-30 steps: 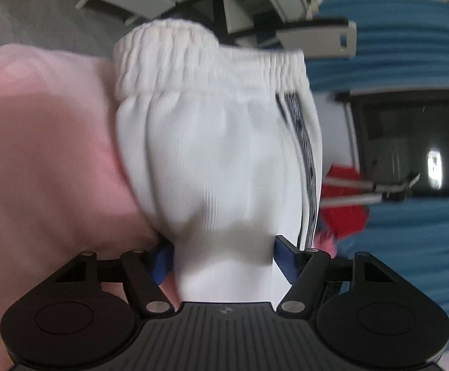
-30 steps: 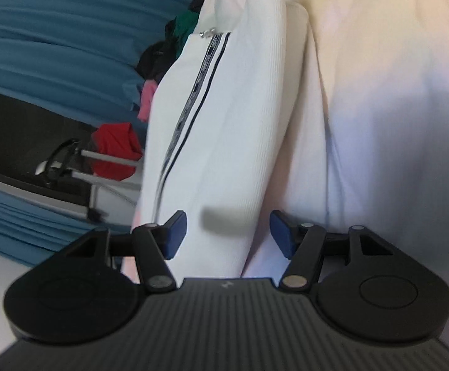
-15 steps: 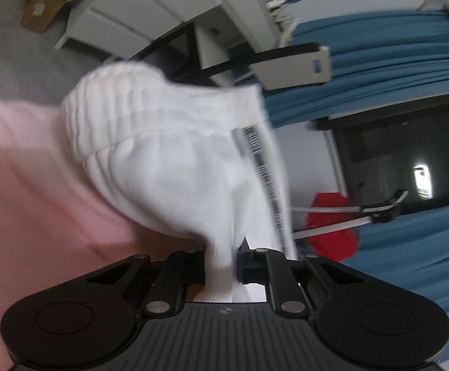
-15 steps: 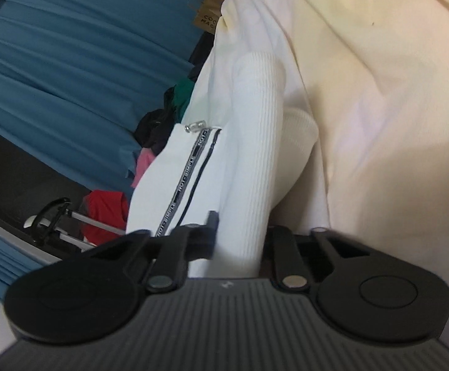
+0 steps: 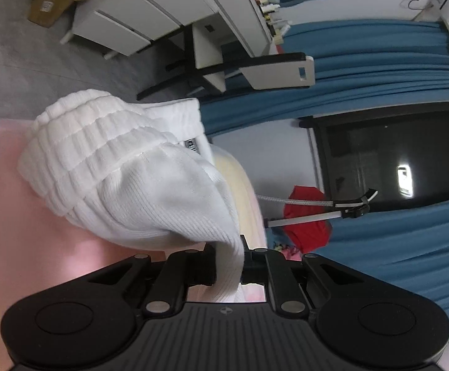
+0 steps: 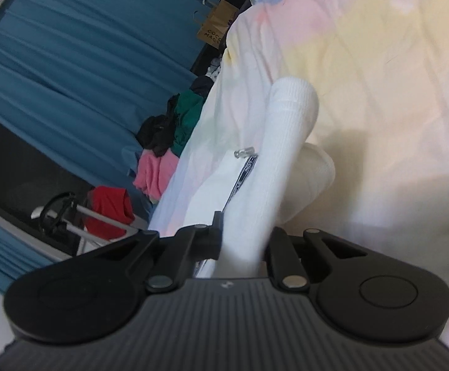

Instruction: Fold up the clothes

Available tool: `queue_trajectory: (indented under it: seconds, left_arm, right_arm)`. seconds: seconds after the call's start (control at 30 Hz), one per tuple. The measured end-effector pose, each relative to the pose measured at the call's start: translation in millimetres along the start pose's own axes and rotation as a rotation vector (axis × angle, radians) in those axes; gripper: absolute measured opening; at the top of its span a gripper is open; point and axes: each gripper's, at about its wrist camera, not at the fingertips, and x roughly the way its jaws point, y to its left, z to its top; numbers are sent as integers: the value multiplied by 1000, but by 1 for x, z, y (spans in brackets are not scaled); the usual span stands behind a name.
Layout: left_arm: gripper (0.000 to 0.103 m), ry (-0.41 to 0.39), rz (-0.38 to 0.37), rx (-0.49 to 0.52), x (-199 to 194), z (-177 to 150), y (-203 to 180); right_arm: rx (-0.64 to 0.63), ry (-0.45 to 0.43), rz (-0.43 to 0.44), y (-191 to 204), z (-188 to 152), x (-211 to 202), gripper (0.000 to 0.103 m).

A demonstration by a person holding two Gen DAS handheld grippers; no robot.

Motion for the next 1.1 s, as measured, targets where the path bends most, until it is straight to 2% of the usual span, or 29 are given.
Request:
queue_trajectory:
  seconds: [0.17, 0.3, 0.37, 0.4, 0.43, 0.57, 0.67, 0.73, 0.77, 0.8, 0.83, 0.87, 0.9, 1.0, 1.1]
  left_arm:
    - [14, 31, 129, 122, -30, -15, 13]
    - [25, -8, 243, 216, -45, -28, 11]
    - [42, -52, 265, 263, -58, -37, 2]
    - [57, -72, 277, 300, -64, -43, -5]
    - [67, -92, 290, 339, -71, -49, -12]
    - [77, -183, 326, 532, -92, -86, -38]
    - [80, -214, 307, 666, -98, -114, -56]
    - [80, -188, 265, 738, -91, -132, -65]
    - [81, -169, 239, 767, -89, -140, -68]
    - [82, -150, 213, 797, -86, -149, -71]
    - [83, -131, 191, 820, -82, -157, -72]
    - [83, -112, 175, 846, -78, -166, -73]
    - [83, -95, 166, 875, -73, -177, -74]
    - [83, -49, 152, 947, -52, -205, -75]
    - [83, -4, 136, 1046, -33, -235, -74]
  right_arm:
    - [100, 31, -43, -27, -9, -33, 12]
    - [158, 80, -96, -56, -16, -31, 12]
    - [154, 100, -123, -61, -16, -23, 12]
    - [144, 108, -132, -61, -16, -21, 13]
    - [136, 110, -134, -61, -17, -19, 13]
    - [148, 117, -106, -62, -16, -16, 15]
    - [213, 140, -78, -72, -16, -13, 16]
    - [245, 159, -53, -75, -16, -9, 19]
    - [232, 164, -40, -73, -16, -7, 28]
    - [206, 165, -26, -70, -17, -5, 41]
    - [180, 167, -12, -66, -17, -4, 47]
    - [157, 172, -3, -63, -18, -1, 60]
    - [136, 178, 3, -59, -19, 2, 68]
    - [104, 219, -3, -60, -22, 8, 68]
    - [91, 204, -9, -69, -20, 8, 67]
